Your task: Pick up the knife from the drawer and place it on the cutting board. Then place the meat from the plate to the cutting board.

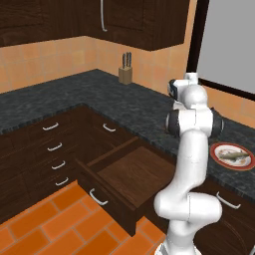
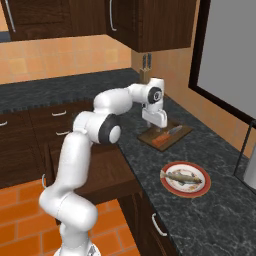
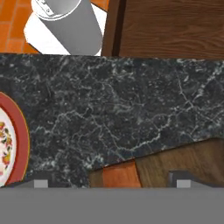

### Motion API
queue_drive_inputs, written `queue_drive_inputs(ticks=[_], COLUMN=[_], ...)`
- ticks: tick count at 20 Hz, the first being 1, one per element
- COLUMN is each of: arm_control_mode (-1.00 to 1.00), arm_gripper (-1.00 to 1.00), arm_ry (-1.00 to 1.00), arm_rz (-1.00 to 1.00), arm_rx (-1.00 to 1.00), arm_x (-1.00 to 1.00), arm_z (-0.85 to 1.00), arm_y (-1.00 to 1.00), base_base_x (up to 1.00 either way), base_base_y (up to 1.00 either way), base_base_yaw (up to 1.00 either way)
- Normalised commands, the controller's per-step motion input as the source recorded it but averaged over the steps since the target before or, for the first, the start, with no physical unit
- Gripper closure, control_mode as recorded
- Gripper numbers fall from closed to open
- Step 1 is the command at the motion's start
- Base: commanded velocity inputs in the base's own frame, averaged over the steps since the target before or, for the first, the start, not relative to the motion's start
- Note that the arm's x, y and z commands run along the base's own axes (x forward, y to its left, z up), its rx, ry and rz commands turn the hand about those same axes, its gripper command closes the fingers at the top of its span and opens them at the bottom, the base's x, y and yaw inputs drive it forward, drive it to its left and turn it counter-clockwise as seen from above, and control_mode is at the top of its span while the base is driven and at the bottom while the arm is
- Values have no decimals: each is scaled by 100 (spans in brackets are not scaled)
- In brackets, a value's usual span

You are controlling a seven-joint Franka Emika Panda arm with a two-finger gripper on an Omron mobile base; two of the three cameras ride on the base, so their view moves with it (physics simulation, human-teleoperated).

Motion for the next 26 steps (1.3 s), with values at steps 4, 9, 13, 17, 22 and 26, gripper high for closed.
queue_drive_inputs(ticks=[4, 9, 13, 17, 22, 26], arm_control_mode=[-100, -100, -100, -100, -100, -100], arm_gripper=[-100, -100, -100, -100, -100, -100], arm_ry=[0, 5, 4, -1, -7, 0], arm_rz=[-9, -18, -30, -29, -15, -9], arm_rx=[-5, 7, 16, 18, 5, 2], arm_x=[-88, -89, -100, -99, -46, -39], arm_z=[34, 93, 19, 0, 17, -22], arm_y=[-7, -46, -70, -86, -57, -38], base_base_x=[0, 0, 0, 0, 0, 0], base_base_y=[0, 0, 0, 0, 0, 0], base_base_yaw=[0, 0, 0, 0, 0, 0])
